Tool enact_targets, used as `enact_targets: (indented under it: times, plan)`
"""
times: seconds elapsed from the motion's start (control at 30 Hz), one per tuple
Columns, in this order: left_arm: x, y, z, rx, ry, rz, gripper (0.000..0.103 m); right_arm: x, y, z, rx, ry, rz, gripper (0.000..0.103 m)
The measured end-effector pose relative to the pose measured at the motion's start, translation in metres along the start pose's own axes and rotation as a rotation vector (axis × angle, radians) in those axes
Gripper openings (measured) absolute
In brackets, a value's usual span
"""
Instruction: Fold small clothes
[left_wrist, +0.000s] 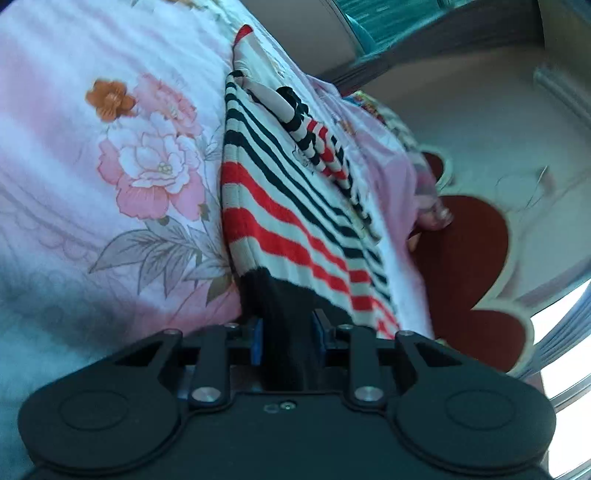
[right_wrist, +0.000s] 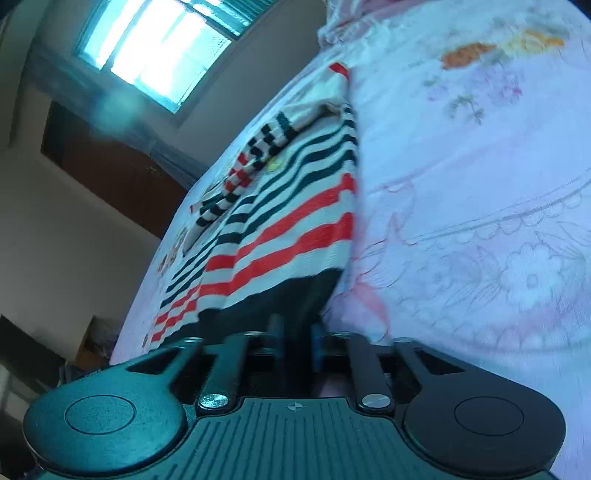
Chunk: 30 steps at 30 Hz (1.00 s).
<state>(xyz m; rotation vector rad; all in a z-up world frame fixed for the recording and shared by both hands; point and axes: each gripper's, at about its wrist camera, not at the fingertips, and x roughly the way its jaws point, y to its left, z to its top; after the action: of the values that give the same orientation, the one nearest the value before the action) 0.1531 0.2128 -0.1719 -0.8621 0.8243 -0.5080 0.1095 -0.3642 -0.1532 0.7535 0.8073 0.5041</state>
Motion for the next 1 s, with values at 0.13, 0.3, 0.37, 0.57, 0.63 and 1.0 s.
enact_targets:
  times: [0.13,0.3,0.37,0.57,0.63,1.0]
  plan:
    - [0.007,0.002,0.004,-0.001,0.031,-0.042,0.024,0.012,-0.007,0.009,-0.001,0.023,0.05,0.005]
    - [-0.009,-0.01,-0.003,0.067,-0.049,-0.106,0.004,-0.005,0.006,0.014,-0.038,-0.04,0.073,0.003]
    - [-0.019,-0.009,-0.004,0.081,-0.092,-0.107,0.004,-0.018,0.01,0.016,-0.052,-0.077,0.097,0.003]
    - [-0.011,-0.002,-0.018,0.106,-0.023,-0.05,0.024,-0.006,-0.016,0.009,0.021,0.005,0.042,0.008]
    - [-0.01,-0.011,-0.021,0.15,-0.006,-0.037,0.03,-0.008,-0.013,0.005,-0.002,0.006,0.053,0.017]
    - [-0.006,-0.029,0.019,0.117,-0.158,-0.127,0.005,0.0,0.009,0.053,-0.062,-0.058,0.146,0.003]
